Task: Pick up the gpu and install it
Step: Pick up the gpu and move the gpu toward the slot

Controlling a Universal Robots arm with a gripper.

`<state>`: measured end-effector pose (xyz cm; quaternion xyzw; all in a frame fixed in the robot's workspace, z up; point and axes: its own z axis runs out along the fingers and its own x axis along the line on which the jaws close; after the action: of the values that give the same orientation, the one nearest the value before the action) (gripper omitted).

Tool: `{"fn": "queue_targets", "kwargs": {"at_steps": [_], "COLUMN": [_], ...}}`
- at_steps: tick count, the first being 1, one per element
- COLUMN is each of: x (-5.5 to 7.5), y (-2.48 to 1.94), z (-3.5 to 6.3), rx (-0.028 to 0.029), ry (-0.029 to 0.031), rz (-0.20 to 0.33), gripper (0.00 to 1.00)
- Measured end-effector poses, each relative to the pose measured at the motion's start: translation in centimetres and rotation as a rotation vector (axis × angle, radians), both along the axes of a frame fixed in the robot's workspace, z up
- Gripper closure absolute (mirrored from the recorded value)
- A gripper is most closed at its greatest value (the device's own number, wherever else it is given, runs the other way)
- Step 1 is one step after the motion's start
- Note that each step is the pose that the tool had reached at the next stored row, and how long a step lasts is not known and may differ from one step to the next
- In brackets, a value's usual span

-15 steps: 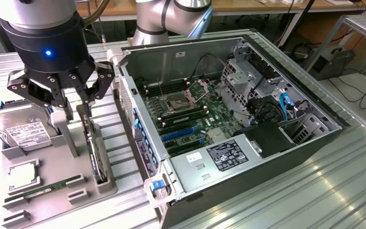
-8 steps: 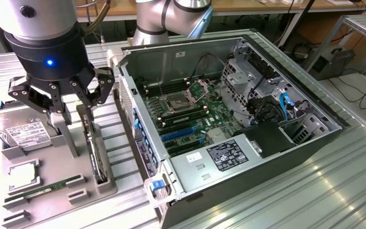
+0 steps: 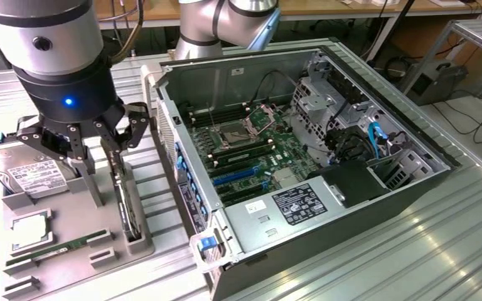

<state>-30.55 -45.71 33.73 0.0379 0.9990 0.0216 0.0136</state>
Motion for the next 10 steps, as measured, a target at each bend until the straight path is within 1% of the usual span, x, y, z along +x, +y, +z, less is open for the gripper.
{"fn": "queue_targets", "kwargs": {"at_steps": [4,10], "x": [-0.1,-0.2], "y": [-0.02,-0.06], "z": [-0.84,-2.09], "rx": [0.0,0.0001], "ry": [-0.0002,-0.0022], "rz": [0.0,0.0], "gripper": [0.58,0.58]}}
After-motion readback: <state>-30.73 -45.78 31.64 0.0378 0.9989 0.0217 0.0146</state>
